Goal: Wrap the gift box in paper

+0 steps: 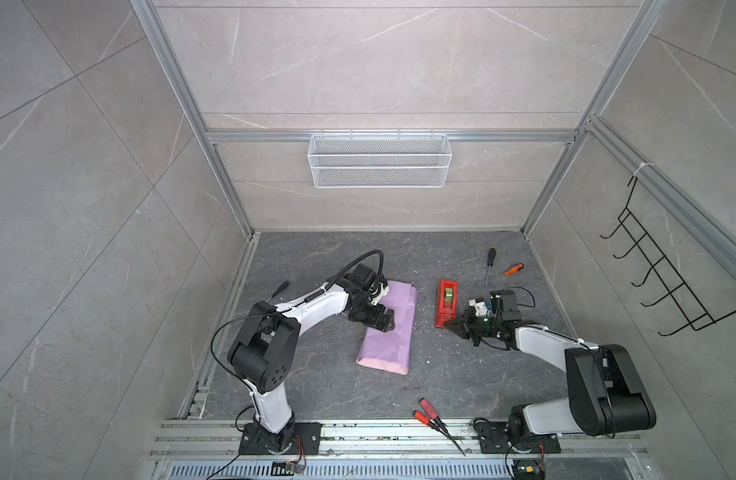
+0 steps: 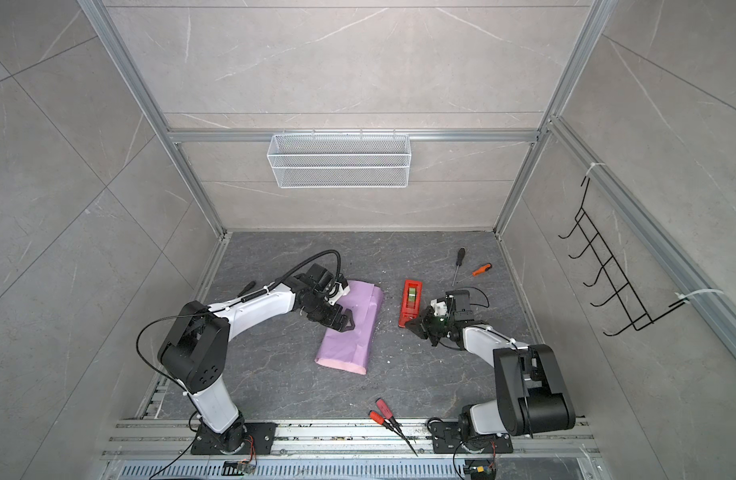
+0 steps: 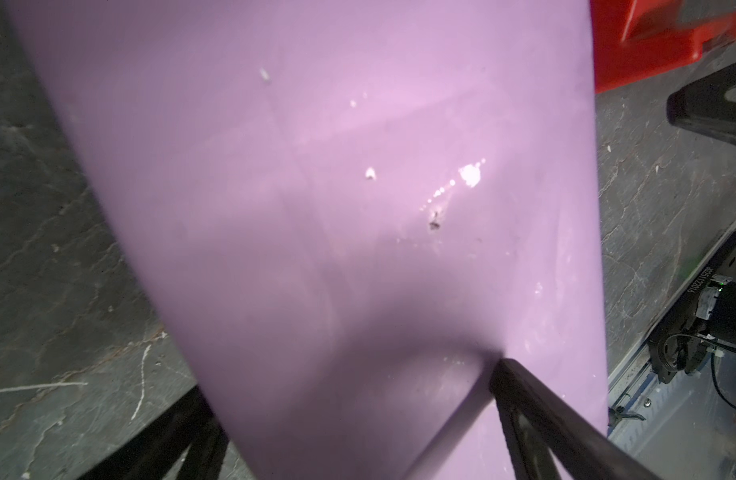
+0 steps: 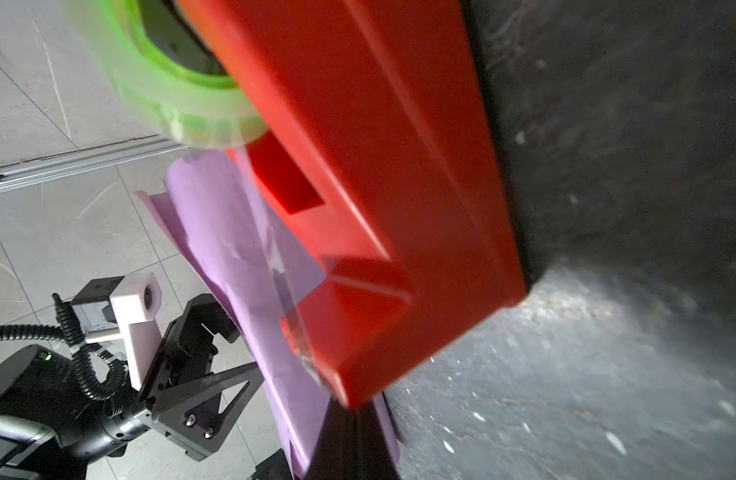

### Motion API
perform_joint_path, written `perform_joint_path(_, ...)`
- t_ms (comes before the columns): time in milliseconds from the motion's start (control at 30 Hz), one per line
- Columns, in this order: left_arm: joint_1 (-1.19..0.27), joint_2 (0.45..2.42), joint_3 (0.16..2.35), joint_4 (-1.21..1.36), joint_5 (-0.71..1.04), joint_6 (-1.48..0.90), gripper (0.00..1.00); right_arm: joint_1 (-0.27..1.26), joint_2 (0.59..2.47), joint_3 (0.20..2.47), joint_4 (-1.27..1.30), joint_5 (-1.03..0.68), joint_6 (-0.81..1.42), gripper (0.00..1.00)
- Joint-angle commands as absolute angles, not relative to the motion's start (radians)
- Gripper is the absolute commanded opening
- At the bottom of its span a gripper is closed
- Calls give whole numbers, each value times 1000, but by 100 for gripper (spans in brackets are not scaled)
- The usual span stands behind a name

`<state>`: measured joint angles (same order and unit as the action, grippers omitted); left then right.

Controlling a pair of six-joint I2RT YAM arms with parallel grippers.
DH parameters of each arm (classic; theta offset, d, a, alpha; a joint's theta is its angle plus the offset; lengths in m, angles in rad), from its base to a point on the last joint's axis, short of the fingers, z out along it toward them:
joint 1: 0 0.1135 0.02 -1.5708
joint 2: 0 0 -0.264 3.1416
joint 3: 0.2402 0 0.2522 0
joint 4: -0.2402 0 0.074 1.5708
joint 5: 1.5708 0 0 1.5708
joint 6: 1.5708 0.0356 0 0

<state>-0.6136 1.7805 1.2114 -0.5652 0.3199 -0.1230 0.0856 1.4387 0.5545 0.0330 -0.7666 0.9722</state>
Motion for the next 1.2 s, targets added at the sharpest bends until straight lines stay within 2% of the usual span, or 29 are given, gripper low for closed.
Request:
perform_joint_path(0, -627, 1819, 1184, -569, 244, -119, 97, 90, 1462, 542, 21, -753, 933, 0)
perform_joint_path(167, -626, 1822, 1184, -568, 244, -119, 97, 91, 1478, 558, -13, -745, 912, 0)
perform_joint_path(433, -627, 1819, 1183, -567, 242, -116, 97, 92, 1390, 612, -160, -726, 878, 0)
perform_joint_path(633, -627, 1827, 1187, -570, 246, -121, 97, 91, 1586, 531, 36, -621, 882, 0)
perform_joint_path(733, -629, 1824, 1192, -571, 245, -120, 97, 91, 1535, 510, 58, -627, 894, 0)
perform_joint_path(1000, -632, 1838, 1199, -571, 252, -126, 97, 139, 1297, 625, -184, -805, 709, 0)
perform_joint_path(1167, -634, 1835, 1197, -574, 245, -121, 97, 258, 1360, 791, -340, -857, 576, 0)
